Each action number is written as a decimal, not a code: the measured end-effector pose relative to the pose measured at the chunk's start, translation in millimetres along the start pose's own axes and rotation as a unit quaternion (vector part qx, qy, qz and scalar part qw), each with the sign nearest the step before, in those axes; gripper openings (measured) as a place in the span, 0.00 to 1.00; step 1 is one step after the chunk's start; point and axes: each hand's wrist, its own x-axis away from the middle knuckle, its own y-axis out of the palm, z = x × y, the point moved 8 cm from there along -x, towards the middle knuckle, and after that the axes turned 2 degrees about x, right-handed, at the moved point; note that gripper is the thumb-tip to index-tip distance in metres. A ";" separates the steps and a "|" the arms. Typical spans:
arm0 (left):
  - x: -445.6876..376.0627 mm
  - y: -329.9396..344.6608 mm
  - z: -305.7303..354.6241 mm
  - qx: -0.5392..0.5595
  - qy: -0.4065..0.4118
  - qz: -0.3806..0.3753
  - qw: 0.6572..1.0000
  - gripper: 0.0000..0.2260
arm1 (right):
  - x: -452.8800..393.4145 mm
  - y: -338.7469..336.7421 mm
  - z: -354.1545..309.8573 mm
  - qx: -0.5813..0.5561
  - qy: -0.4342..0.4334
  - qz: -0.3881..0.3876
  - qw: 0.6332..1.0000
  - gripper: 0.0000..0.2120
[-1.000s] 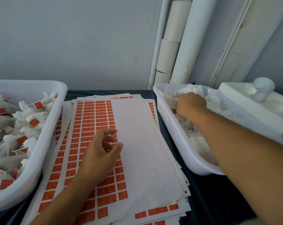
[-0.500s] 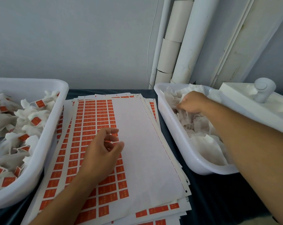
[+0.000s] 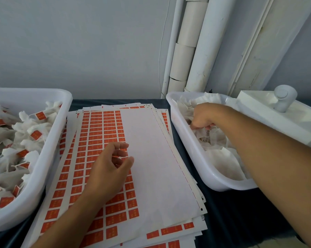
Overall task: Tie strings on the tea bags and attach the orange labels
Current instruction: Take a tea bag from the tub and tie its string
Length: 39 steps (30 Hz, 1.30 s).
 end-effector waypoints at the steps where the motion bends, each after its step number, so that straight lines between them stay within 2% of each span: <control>1: -0.1 -0.2 0.0 -0.001 0.000 0.000 1.000 0.13 | 0.0 1.0 -2.1 0.004 0.002 0.005 1.000 0.13; 7: -0.4 0.0 -0.5 0.000 0.001 0.000 1.000 0.13 | -0.5 2.3 7.8 -0.027 -0.001 -0.047 0.999 0.09; 14: 0.2 0.3 -0.5 0.000 0.000 0.000 1.000 0.12 | 3.1 -9.8 22.9 -0.145 -0.006 -0.080 0.986 0.11; 17: 0.1 0.6 0.1 -0.001 0.001 0.000 1.000 0.12 | 1.9 -13.9 26.3 -0.204 -0.002 -0.065 0.977 0.06; 20: 0.1 0.6 -0.1 0.000 -0.001 0.000 1.000 0.12 | 0.1 -15.8 31.4 -0.237 0.006 -0.044 0.971 0.07; 26: -0.5 1.6 0.2 0.001 0.001 -0.003 1.000 0.12 | 8.1 7.0 21.3 -0.125 0.012 -0.064 0.990 0.16; 33: 0.4 0.9 -0.2 0.005 -0.001 -0.003 1.000 0.11 | 17.1 6.1 3.3 0.012 0.013 -0.007 1.000 0.05; 39: -0.3 1.6 -0.7 0.001 0.004 -0.003 1.000 0.12 | 17.5 1.9 8.0 0.031 0.017 -0.008 0.999 0.11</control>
